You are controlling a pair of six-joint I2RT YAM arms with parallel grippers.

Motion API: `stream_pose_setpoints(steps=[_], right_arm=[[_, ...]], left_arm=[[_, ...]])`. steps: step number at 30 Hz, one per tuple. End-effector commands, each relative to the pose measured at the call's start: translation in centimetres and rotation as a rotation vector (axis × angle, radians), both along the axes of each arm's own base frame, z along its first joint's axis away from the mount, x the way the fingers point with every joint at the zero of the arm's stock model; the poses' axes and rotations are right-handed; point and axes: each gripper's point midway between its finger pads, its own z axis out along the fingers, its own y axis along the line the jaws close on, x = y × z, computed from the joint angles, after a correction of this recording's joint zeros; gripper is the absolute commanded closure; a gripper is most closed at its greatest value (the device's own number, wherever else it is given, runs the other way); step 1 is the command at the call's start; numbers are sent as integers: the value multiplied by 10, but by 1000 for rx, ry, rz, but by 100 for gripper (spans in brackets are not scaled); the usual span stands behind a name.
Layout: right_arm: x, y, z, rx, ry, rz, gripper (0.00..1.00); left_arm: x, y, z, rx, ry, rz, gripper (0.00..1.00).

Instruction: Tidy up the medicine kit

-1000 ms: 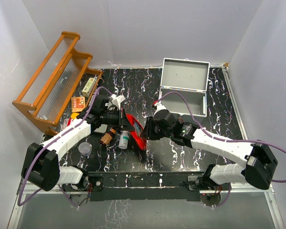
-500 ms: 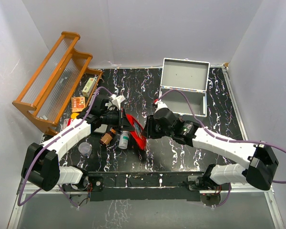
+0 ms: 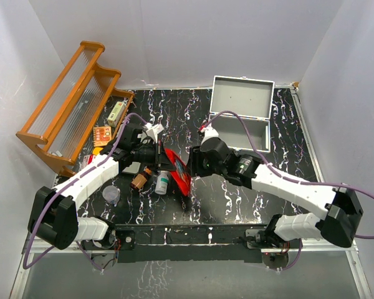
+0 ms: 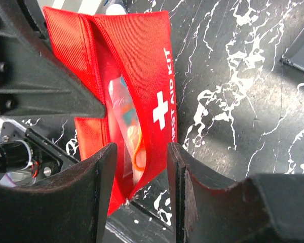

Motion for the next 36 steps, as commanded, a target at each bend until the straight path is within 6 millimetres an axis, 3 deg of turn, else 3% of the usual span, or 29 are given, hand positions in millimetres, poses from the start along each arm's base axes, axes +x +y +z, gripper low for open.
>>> stream_pose_setpoints(steps=[1, 10, 24, 28, 31, 36], right_arm=[[21, 12, 16, -35, -77, 8, 59], [45, 24, 17, -81, -112, -27, 66], [57, 48, 2, -68, -103, -5, 72], [62, 54, 4, -20, -96, -51, 83], [65, 59, 11, 60, -68, -115, 100], [74, 46, 14, 183, -1, -348, 100]], left_arm=[[1, -8, 23, -48, -19, -30, 100], [0, -7, 22, -40, -12, -28, 100], [2, -9, 19, -38, 6, -27, 100], [3, -9, 18, -35, 15, -21, 99], [5, -8, 17, -25, 20, -4, 83], [8, 0, 17, 11, 3, 62, 52]])
